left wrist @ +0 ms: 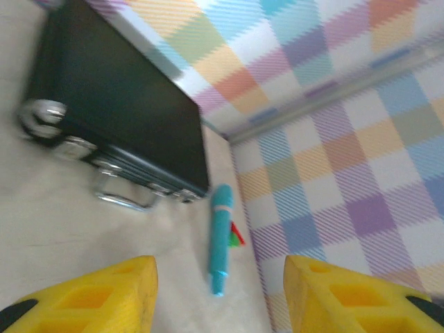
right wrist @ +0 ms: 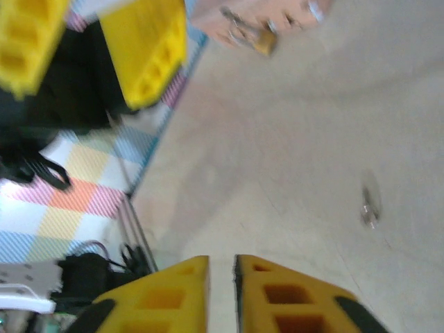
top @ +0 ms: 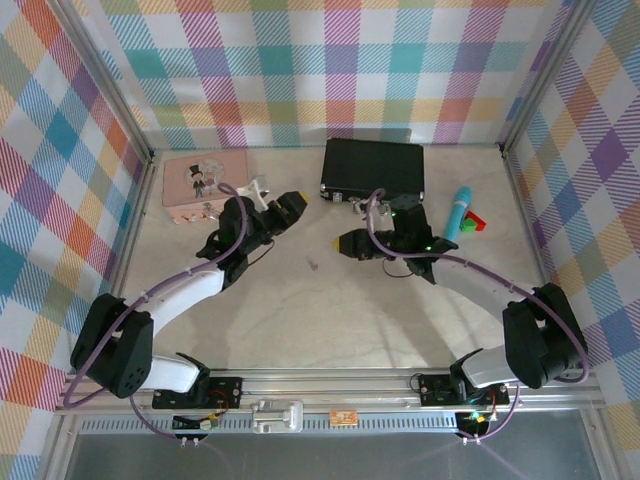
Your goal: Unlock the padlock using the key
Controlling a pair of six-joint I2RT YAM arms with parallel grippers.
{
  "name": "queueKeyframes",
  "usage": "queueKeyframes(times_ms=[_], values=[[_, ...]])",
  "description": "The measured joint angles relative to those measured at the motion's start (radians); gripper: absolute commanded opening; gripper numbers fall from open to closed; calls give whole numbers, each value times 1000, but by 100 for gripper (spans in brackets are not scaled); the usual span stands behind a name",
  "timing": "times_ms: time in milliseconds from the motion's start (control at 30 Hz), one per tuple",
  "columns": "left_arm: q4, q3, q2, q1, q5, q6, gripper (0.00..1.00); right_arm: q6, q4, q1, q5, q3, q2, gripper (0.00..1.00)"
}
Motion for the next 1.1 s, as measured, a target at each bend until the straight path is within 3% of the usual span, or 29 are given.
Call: queueKeyframes(times_ms=[133, 433, 733, 1000, 1100], values=[[-82, -18, -11, 74, -21, 4, 54, -59, -121, 70, 97, 54, 66, 39], [-217, -64, -40, 196, -51, 7, 55, -155, -335, 193, 328, 326, 353, 54], [-334, -121, -141, 238, -104, 8, 60, -217, -505, 275, 533, 569, 581, 57], [-380, -156, -200, 239, -122, 8, 61, -241, -619, 330, 691, 681, 668, 55], [-381, -171, -214, 239, -126, 7, 61, -241, -653, 338, 755, 683, 672, 50]])
